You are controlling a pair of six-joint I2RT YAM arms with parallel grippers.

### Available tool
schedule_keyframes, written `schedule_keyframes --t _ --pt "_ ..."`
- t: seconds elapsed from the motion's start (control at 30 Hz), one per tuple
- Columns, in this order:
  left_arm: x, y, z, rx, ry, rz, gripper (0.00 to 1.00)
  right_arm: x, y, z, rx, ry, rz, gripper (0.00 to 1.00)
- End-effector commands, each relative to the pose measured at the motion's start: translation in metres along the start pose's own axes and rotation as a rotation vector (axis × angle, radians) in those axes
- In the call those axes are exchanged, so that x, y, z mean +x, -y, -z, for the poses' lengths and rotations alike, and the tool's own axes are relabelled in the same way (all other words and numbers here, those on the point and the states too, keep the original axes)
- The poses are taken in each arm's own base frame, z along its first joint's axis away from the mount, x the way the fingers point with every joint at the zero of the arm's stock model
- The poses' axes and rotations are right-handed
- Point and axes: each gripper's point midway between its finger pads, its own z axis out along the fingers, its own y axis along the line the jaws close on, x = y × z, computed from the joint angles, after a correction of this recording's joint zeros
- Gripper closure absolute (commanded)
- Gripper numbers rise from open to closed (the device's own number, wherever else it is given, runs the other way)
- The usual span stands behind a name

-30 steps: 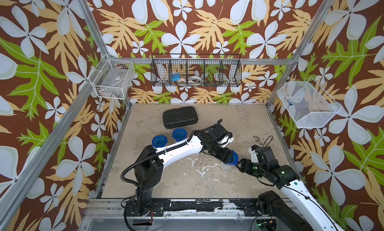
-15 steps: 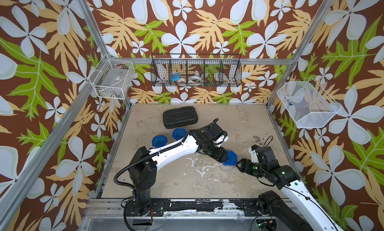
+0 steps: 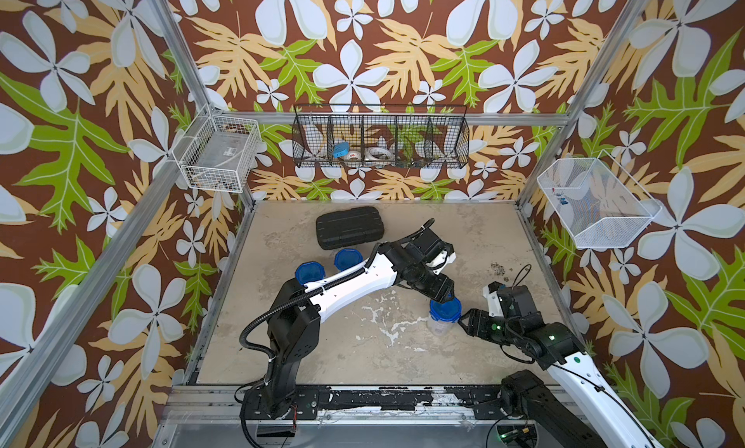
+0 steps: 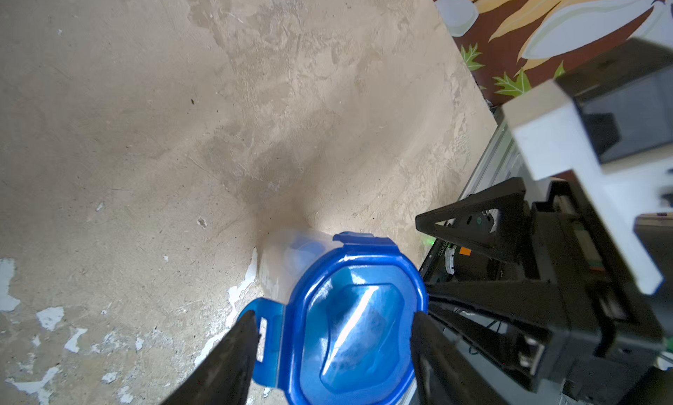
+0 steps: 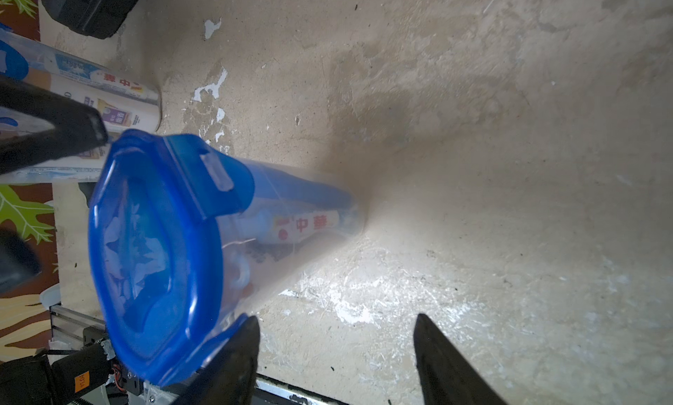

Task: Pack away toiletry kits
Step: Close the fastener on the container.

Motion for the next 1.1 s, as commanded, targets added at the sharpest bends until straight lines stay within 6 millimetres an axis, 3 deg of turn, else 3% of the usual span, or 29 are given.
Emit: schedule_keyframes --t 0.0,0.5,1.07 --pt "0.005 0.005 0.0 0.035 -0.008 -0.003 0.32 -0.004 -0.002 0.001 -0.007 0.013 -0.004 0.33" --pt "0.022 0.019 -0.01 0.095 -0.03 0.015 0.33 -0.008 -0.007 -0.005 -0.024 0.008 -0.002 0.33" --pt "0.018 0.039 -0.012 0.178 -0.023 0.042 0.35 -0.011 -0.012 -0.012 -0.052 0.002 -0.011 0.33"
